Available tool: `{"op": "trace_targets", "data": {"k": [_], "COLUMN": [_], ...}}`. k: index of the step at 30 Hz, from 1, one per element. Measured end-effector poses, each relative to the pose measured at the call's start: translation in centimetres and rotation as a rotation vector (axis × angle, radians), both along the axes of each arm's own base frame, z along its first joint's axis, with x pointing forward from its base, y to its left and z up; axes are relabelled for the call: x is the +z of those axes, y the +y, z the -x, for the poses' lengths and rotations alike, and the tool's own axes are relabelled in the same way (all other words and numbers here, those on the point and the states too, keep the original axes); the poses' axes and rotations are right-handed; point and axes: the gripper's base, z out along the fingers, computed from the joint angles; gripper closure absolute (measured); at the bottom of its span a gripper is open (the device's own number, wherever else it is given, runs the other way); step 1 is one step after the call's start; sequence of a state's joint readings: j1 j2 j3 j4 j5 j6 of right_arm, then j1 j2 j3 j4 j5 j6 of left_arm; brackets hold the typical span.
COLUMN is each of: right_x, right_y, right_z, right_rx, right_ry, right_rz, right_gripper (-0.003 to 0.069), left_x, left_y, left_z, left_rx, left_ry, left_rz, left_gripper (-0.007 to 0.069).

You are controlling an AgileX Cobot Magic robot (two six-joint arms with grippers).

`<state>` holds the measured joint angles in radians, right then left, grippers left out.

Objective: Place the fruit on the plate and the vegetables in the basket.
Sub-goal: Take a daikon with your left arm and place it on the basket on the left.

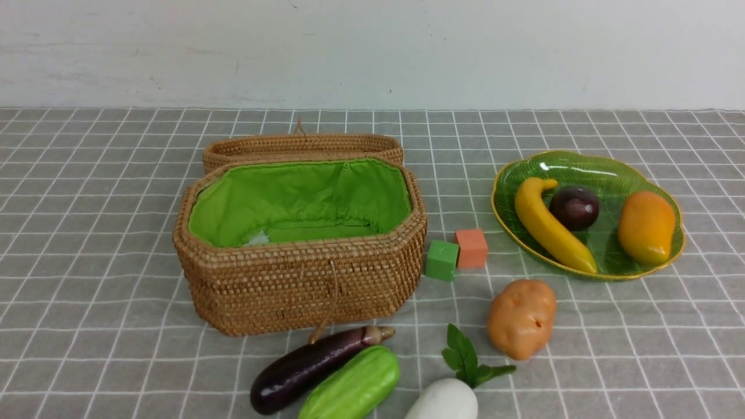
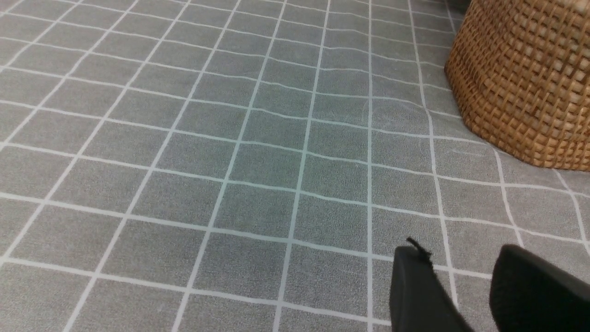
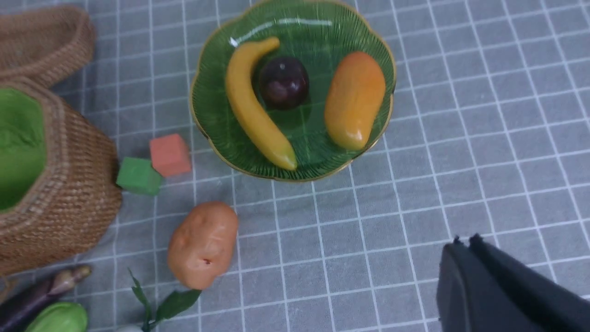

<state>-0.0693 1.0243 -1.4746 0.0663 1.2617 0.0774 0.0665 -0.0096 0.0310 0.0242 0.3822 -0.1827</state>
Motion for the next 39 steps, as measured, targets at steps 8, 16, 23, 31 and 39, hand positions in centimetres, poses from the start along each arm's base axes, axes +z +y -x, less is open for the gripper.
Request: {"op": "trace_targets", "data": {"k": [8,16,23,31,39], "right_x": [2.8,-3.8,-16.3,-27.2,-29.8], "right_y": [0.7,0.3,-0.1,-0.1,0.0], "right_z": [9.6,12.6,11.3,11.2,10.7], "right_rx": [0.0,-0.011,0.0,0.02,0.033], "right_ry": [-0.254,-0.348,-0.482,-0.421,-0.401], "right_rz": [0.018,0.084,0.178,0.207,0.209], "right_gripper": [0.0676,0.0672,0.0666,0.0666,0.0663], "left_x": [0.0,0.0,0.0,0.0,0.0], "left_y": [0.0,0.0,0.0,0.0,0.0], "left_z": [0.0,0.0,0.0,0.0,0.0], "left_rx": [0.0,0.0,0.0,0.0,0.0], "left_ry": [0.0,0.0,0.0,-0.001,0.001], "left_rz": [0.0,0.0,0.0,0.0,0.0], "left_gripper": [0.0386,0.0386,0.0386,0.0386,0.0386]}}
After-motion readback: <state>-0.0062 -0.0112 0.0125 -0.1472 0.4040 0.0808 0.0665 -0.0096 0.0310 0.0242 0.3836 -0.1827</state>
